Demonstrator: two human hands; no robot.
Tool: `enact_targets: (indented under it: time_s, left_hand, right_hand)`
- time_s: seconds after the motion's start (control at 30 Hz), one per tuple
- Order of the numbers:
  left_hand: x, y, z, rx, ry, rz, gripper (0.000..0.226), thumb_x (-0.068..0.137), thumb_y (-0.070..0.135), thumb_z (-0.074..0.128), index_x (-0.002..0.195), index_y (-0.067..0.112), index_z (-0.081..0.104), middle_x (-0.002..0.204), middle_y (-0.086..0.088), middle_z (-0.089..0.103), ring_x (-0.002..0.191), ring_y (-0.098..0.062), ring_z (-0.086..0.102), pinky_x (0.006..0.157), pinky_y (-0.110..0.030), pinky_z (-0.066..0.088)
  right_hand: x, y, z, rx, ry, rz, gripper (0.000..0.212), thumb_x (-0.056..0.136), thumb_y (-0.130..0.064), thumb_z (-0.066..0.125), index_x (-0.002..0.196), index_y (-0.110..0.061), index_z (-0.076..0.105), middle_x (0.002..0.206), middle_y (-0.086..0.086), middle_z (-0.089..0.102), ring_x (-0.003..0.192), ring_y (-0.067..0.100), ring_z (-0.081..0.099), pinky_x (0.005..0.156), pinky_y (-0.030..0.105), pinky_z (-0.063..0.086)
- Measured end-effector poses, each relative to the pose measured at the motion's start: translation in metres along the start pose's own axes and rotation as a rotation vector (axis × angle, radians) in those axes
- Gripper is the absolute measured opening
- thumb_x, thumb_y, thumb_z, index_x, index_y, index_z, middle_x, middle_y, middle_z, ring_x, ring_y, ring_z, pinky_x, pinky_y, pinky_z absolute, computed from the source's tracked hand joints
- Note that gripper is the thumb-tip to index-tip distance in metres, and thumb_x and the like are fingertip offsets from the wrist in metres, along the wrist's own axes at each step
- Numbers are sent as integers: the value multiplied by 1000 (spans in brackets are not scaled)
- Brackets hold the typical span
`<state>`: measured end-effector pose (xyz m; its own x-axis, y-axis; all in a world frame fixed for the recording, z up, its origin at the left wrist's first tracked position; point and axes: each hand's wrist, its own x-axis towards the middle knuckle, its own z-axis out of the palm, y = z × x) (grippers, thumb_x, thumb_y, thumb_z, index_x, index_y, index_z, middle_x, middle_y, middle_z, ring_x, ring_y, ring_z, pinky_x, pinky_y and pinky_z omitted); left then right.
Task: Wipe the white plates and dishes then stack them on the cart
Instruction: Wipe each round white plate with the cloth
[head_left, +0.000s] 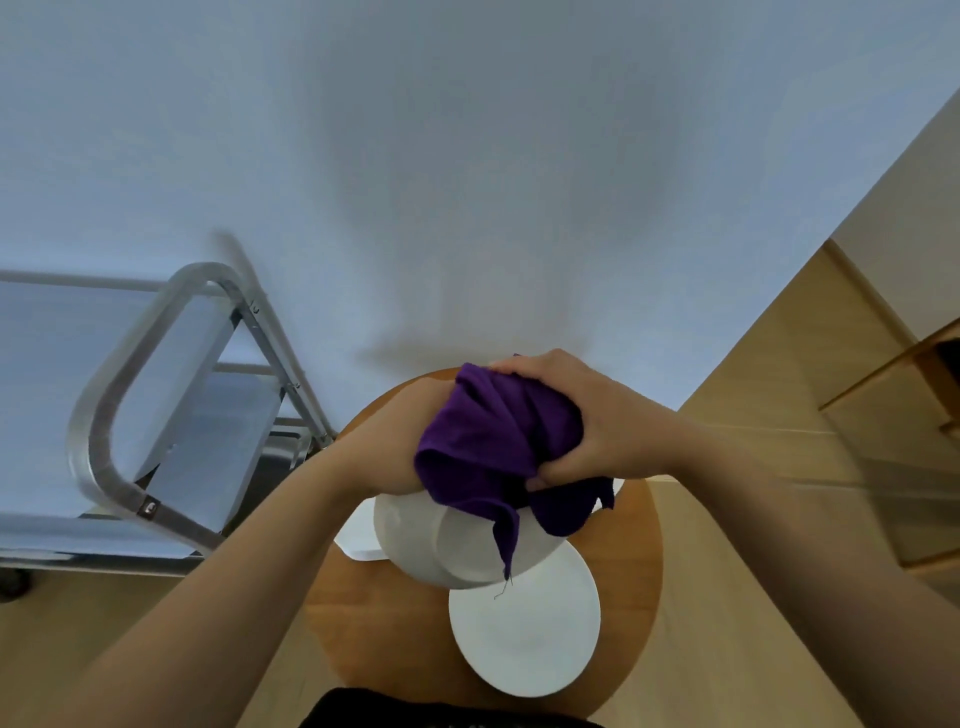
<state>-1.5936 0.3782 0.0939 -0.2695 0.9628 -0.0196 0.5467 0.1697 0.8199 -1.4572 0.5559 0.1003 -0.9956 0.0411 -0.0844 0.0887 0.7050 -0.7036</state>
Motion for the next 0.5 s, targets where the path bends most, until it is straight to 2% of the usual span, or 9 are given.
enact_targets:
  time_s: [0.07,0.1,0.17,0.23,0.27,0.37,0.5]
  left_hand:
    - [-1,3,0,-50,2,-12,18,68,32,64,79,36,51,71,15,60,71,-8,57,72,-27,50]
    - [-2,4,1,-90,5,-22,21,64,37,67,80,36,54,73,15,63,72,-7,59,72,-26,51]
    - [-2,6,1,-193,29,-54,32,52,42,74,81,35,63,81,17,68,77,-6,64,69,-21,54]
    - [-3,6,-1,-317,94,-88,39,43,36,76,81,38,69,82,13,71,77,-7,67,63,-20,54]
    - [-4,5,-2,-385,135,-105,41,39,34,78,79,38,71,81,11,72,76,-8,69,59,-20,54]
    - [-3,2,-3,-584,223,-122,43,35,24,80,77,25,73,81,2,74,73,-15,71,55,-23,54]
    - [-2,-3,5,-694,265,-163,51,33,19,81,83,17,72,83,-6,74,75,-22,71,56,-28,55]
  right_hand:
    - [-2,2,-2,106,19,4,83,61,-35,86,121,-63,34,121,-33,41,112,-9,44,84,8,46]
    - [-3,3,-2,170,37,8,80,60,-33,85,119,-60,38,119,-34,44,110,-8,47,83,10,48]
    - [-8,9,-4,334,86,27,77,60,-29,84,121,-52,43,118,-27,52,108,1,55,85,21,53]
    - [-15,18,-3,495,164,44,77,59,-31,83,125,-40,45,119,-15,57,108,13,60,85,31,54]
    - [-19,22,1,553,214,57,77,57,-34,81,126,-37,45,118,-13,58,107,14,61,84,30,54]
    - [-25,33,21,708,417,111,75,56,-38,79,124,-37,45,114,-14,62,104,11,62,80,23,52]
    - [-32,42,49,768,652,191,71,58,-43,80,122,-43,49,113,-14,64,104,12,64,79,29,54]
